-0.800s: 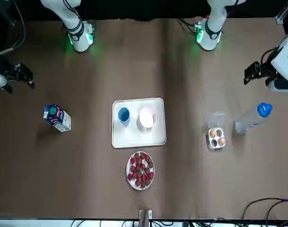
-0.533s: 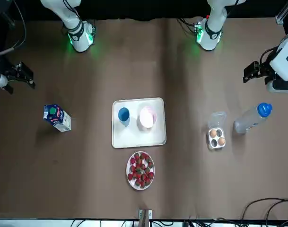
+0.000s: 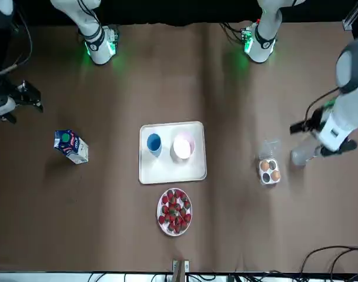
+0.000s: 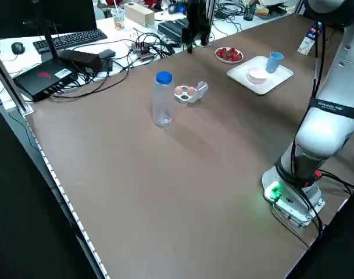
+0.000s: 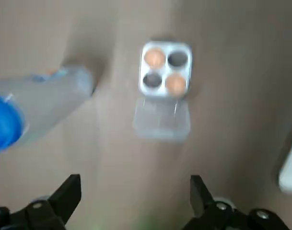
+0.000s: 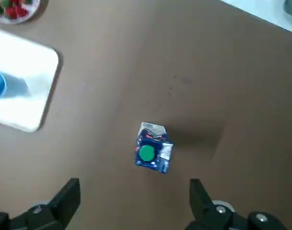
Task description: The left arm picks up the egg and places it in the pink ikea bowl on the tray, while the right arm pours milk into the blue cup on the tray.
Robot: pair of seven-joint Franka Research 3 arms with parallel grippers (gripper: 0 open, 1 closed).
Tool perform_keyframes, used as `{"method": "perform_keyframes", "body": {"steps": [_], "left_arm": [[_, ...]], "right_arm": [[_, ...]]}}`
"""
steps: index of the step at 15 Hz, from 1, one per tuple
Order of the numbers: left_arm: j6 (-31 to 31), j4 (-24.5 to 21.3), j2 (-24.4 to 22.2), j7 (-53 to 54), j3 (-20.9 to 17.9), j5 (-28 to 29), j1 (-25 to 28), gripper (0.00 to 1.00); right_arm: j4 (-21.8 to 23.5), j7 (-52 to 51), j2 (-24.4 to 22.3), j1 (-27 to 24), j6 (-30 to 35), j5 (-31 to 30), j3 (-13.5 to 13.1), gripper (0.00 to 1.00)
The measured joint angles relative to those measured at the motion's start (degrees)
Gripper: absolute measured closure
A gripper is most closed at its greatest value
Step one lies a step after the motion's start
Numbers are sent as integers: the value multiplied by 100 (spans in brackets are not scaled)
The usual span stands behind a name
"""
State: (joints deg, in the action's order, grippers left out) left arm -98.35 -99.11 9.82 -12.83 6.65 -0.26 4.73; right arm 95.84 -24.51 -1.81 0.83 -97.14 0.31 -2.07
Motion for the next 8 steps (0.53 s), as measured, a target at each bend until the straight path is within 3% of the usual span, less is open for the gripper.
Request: {"method": "perform_keyframes", "body": {"steps": [1,2,8], "left_arm": [[-1340,-590,200,-514,1,0,-16,0],[-1840,-799,321,-732,3,0,-26,0],[-3337,-945,1248,-1465,-3,14,-29,0]], "right_arm": [[7,-740,201,-261,-4,0,-11,0],[12,-1191,344,-427,-10,5,-18,0],[-29,-3430,1054,-1141,-114,655,-51,0]]}}
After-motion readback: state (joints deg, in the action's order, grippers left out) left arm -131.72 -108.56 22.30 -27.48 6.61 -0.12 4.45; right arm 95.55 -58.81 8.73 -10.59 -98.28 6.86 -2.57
